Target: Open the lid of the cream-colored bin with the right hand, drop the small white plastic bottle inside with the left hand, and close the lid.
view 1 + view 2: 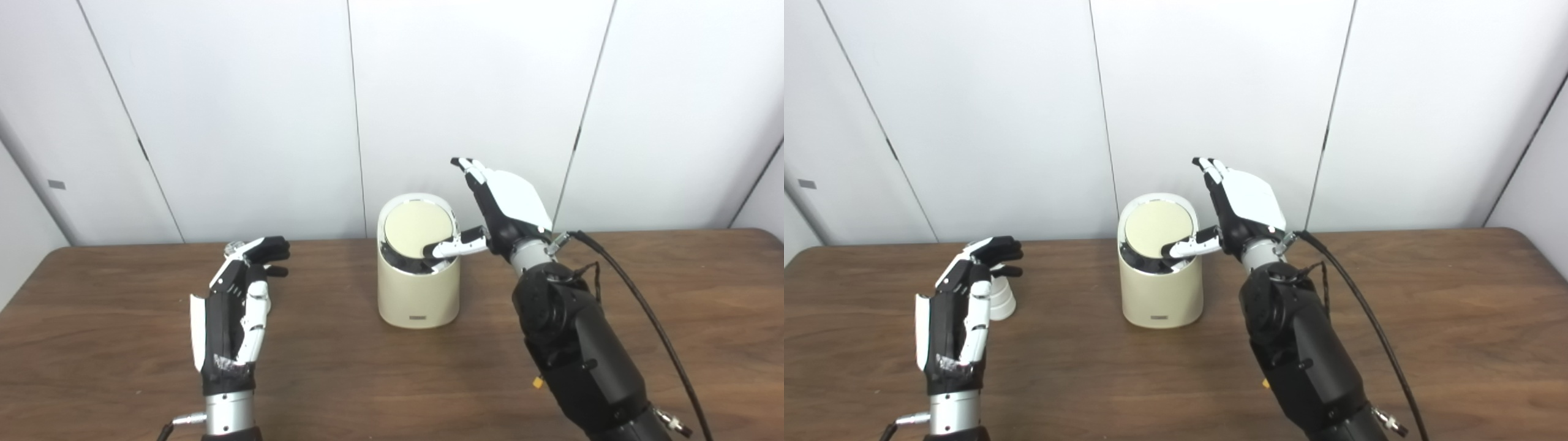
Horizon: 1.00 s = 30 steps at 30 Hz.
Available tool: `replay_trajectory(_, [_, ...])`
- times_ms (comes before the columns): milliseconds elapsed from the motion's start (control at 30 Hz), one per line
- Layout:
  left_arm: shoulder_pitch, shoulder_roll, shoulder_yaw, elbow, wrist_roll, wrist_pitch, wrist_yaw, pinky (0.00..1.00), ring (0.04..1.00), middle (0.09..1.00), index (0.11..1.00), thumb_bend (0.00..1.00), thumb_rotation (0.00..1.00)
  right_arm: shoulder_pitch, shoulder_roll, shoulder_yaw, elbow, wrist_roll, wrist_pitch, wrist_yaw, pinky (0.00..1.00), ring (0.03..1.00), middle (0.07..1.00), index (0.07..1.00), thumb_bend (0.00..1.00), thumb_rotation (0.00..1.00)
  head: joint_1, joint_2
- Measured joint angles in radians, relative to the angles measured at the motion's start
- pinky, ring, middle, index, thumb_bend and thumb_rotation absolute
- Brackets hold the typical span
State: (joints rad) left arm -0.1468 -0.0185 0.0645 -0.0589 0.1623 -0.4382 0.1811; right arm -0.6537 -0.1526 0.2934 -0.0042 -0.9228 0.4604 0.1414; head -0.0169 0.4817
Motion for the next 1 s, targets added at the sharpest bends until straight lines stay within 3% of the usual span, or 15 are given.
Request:
replay_trajectory(167, [0.000, -0.003, -0.001, 0.000, 0.000, 0.000, 0.000, 0.58, 0.679, 0.694, 0.687, 0.23, 0.74, -0.010, -0.011, 0.020, 0.000, -0.010, -0.018, -0.013, 0.87, 0.929, 0.937, 0.915, 0.85, 0.13, 0.000, -0.002])
replay_trajectory(567, [-0.004, -0.008, -0.003, 0.000, 0.005, 0.000, 0.003, 0.58, 0.679, 0.693, 0.685, 0.22, 0.75, -0.029, -0.022, 0.037, 0.003, -0.035, -0.017, 0.009, 0.87, 0.938, 0.947, 0.923, 0.84, 0.15, 0.000, -0.003])
replay_trajectory(667, [-0.004, -0.010, -0.004, 0.000, 0.005, 0.000, 0.003, 0.58, 0.678, 0.693, 0.686, 0.22, 0.75, -0.050, -0.022, 0.036, 0.002, -0.090, -0.011, 0.091, 0.86, 0.933, 0.943, 0.925, 0.85, 0.19, 0.000, -0.003])
replay_trajectory(833, [-0.005, -0.011, -0.004, 0.000, 0.006, 0.000, 0.003, 0.58, 0.681, 0.698, 0.691, 0.23, 0.76, -0.140, -0.018, 0.034, 0.002, -0.248, 0.002, 0.375, 0.86, 0.913, 0.919, 0.908, 0.86, 0.24, -0.006, -0.005])
replay_trajectory(933, [-0.006, -0.010, -0.004, 0.000, 0.006, 0.000, 0.003, 0.58, 0.680, 0.695, 0.690, 0.22, 0.74, -0.176, -0.009, 0.033, 0.015, -0.314, 0.006, 0.478, 0.79, 0.881, 0.894, 0.877, 0.87, 0.21, -0.008, -0.006])
replay_trajectory(1000, [-0.006, -0.009, -0.004, 0.000, 0.004, 0.000, 0.003, 0.58, 0.677, 0.693, 0.687, 0.22, 0.73, -0.188, -0.009, 0.037, 0.026, -0.328, 0.006, 0.508, 0.57, 0.728, 0.773, 0.838, 0.89, 0.16, -0.009, -0.006])
